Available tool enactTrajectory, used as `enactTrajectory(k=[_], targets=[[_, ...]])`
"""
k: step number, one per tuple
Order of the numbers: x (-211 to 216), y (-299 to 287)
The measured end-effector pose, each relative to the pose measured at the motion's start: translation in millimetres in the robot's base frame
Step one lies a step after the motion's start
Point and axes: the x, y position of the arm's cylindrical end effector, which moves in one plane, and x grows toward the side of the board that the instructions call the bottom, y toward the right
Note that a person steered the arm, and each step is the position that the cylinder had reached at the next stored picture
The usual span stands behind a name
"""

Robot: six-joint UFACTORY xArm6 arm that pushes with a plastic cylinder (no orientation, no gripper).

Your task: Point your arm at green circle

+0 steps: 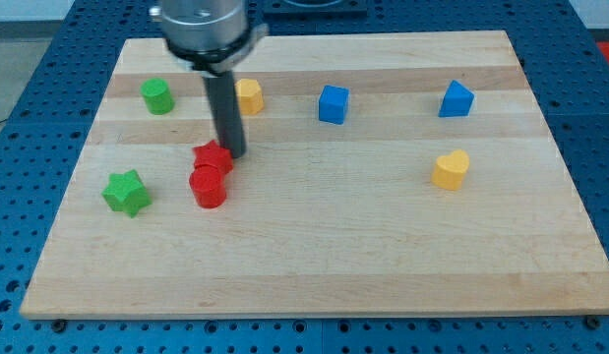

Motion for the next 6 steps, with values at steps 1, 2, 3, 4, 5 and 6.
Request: enactTrajectory(k=[1, 2, 3, 4, 5, 6], targets=[[-14, -3], [-45, -12], [-50, -55], [-50, -97], [-62, -161], [-78, -186]])
